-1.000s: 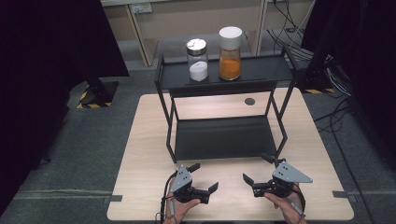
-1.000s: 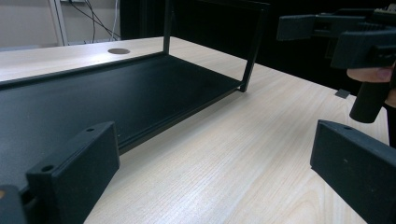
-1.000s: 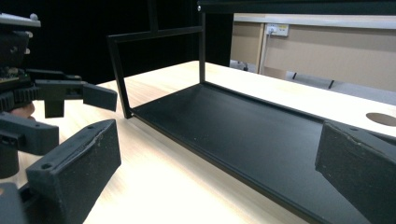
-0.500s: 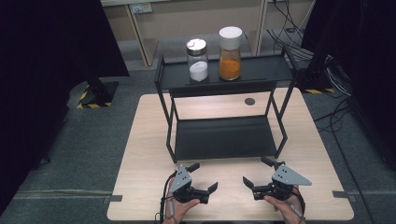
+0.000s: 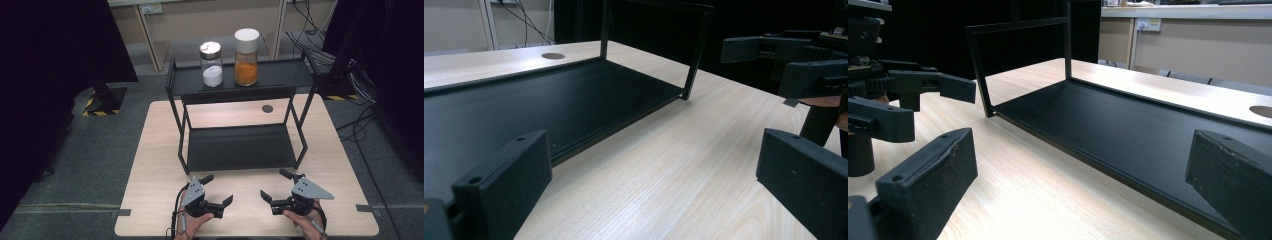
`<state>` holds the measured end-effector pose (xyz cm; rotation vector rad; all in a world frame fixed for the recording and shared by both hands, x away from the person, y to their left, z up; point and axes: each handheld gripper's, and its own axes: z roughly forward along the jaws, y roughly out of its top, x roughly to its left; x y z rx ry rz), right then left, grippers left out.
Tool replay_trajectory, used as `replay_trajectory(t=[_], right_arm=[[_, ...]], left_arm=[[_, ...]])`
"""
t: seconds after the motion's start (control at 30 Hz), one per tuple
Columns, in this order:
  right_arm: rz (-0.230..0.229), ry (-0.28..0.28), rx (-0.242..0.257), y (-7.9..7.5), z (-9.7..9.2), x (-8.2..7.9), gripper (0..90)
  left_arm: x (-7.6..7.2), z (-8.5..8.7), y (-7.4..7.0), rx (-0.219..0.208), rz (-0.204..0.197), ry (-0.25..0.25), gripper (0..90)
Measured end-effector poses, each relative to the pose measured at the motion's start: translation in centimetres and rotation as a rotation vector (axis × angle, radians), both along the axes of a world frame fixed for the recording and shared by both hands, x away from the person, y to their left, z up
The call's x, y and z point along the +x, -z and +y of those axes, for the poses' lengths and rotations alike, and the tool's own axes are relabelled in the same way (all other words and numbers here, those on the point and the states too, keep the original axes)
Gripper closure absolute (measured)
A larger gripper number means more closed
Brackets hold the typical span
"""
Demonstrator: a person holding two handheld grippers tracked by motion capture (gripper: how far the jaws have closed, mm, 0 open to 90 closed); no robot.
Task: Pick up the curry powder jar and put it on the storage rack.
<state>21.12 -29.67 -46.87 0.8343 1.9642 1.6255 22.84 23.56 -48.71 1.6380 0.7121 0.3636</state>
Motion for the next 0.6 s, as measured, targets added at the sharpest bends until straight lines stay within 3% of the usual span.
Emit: replay_trajectory(t=[0.6], right_arm=[[0.005, 0.000, 0.000, 0.17, 0.02, 0.07, 0.4]], left_arm=[[0.05, 0.00, 0.00, 0.001, 0.001, 0.001, 0.6]])
